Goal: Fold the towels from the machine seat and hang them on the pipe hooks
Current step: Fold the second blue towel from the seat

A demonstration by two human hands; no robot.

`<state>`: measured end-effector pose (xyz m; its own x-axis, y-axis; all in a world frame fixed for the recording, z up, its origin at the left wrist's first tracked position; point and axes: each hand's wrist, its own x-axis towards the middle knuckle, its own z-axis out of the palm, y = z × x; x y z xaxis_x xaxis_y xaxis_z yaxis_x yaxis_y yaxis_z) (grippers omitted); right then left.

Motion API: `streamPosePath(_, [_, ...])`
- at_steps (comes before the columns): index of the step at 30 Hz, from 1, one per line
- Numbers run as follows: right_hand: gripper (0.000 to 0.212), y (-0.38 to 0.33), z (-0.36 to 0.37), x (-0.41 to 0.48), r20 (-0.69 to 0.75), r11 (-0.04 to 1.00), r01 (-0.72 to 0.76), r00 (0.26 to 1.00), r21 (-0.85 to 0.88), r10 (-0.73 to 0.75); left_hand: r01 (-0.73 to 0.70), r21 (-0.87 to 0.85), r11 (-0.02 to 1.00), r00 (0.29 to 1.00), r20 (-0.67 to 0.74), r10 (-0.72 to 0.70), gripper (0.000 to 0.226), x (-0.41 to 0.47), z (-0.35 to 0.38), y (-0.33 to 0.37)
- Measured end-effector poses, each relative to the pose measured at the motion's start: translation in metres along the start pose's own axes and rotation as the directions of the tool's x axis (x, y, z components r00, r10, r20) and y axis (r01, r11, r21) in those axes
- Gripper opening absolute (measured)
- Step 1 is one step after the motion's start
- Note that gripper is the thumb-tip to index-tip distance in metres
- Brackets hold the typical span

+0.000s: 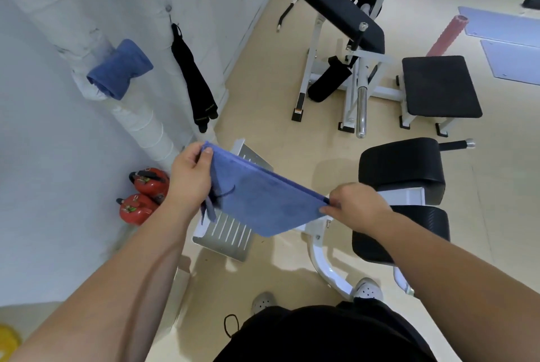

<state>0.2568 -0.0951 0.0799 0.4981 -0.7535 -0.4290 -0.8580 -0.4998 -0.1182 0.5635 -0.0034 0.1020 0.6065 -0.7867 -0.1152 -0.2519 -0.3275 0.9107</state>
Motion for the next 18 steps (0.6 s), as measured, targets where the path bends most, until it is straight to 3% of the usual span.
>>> streamPosePath(2, [0.037, 0.012, -0.008, 0.000, -0.067, 0.997, -0.008, 0.998, 0.081, 0.013, 0.067, -0.001, 0.998, 0.998, 0.005, -0.067, 0.025, 0.001, -0.005, -0.009])
streamPosePath(5, [0.031, 0.026, -0.024, -0.006, -0.180, 0.926, -0.004, 0.981, 0.378, 0.078, 0.122, -0.107, 0.987, 0.992, 0.044, -0.118, 0.027, -0.005, -0.004, -0.009])
streamPosePath(8, [0.029, 0.030, -0.038, -0.016, -0.217, 0.724, 0.037, 0.963, 0.689, 0.158, 0.174, -0.216, 0.961, 0.984, 0.069, -0.163, 0.027, -0.008, 0.000, -0.005])
streamPosePath(10, [0.026, 0.031, -0.043, -0.021, -0.224, 0.594, 0.074, 0.957, 0.801, 0.183, 0.207, -0.231, 0.951, 0.978, 0.065, -0.197, 0.025, -0.007, 0.005, -0.001])
streamPosePath(13, [0.013, 0.032, -0.042, -0.025, -0.175, 0.410, 0.059, 0.952, 0.910, 0.252, 0.268, -0.276, 0.923, 0.963, 0.055, -0.264, 0.022, -0.006, 0.013, 0.003])
streamPosePath(18, [0.027, 0.018, -0.035, -0.030, -0.043, 0.121, -0.014, 0.888, 0.993, 0.459, 0.289, -0.264, 0.920, 0.957, 0.108, -0.270, 0.023, -0.018, 0.023, 0.004])
